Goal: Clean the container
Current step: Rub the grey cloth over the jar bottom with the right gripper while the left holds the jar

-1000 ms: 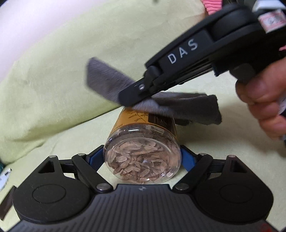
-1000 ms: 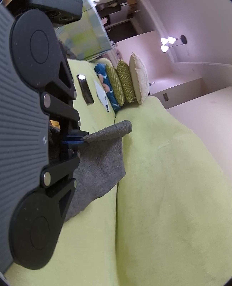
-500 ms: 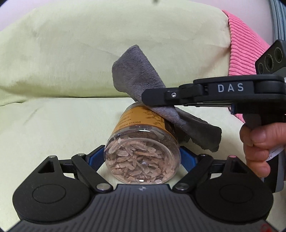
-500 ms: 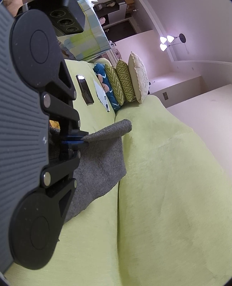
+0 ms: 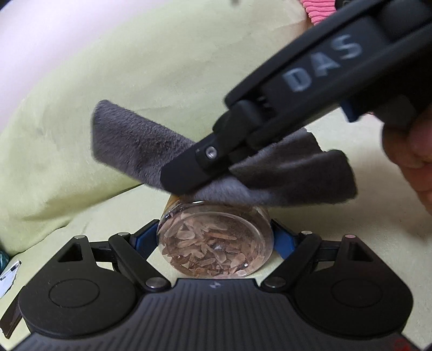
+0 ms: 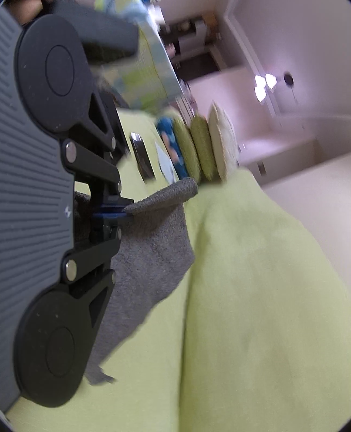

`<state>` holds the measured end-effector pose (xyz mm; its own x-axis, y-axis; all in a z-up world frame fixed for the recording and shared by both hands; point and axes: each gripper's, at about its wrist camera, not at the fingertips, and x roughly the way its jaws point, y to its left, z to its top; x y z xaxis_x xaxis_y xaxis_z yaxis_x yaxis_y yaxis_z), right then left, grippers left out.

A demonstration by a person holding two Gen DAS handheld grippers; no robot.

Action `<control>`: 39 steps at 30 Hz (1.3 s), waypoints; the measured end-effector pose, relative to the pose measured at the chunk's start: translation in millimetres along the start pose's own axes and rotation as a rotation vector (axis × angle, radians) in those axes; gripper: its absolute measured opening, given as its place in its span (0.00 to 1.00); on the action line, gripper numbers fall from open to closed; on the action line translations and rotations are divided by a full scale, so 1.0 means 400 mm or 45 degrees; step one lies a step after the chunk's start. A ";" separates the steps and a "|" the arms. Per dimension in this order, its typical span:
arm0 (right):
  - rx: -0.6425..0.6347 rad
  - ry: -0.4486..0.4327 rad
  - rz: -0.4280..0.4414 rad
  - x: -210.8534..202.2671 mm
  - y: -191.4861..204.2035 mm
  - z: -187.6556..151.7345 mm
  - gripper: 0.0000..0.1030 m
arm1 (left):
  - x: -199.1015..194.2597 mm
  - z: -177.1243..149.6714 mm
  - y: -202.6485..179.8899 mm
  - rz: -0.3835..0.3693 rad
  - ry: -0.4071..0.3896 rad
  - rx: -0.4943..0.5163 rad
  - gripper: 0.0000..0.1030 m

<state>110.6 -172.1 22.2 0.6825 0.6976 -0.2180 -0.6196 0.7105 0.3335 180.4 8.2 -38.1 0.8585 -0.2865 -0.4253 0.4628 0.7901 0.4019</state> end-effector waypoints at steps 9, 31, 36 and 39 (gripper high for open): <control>0.045 -0.046 -0.083 0.000 -0.034 0.000 0.01 | 0.009 -0.002 0.075 -0.148 0.002 -0.357 0.84; 0.048 0.047 0.130 -0.010 0.010 -0.014 0.03 | -0.015 0.008 0.055 -0.039 -0.024 -0.104 0.83; 0.007 0.038 0.119 -0.005 0.017 -0.014 0.01 | -0.018 0.010 0.042 -0.020 -0.028 -0.032 0.82; 0.025 -0.006 0.027 -0.001 -0.004 -0.006 0.01 | -0.019 0.012 0.041 -0.016 -0.029 -0.022 0.82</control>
<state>110.2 -173.4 19.5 0.6710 0.7122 -0.2062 -0.6264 0.6933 0.3564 182.5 20.8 -24.3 0.8575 -0.3083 -0.4118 0.4698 0.7955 0.3827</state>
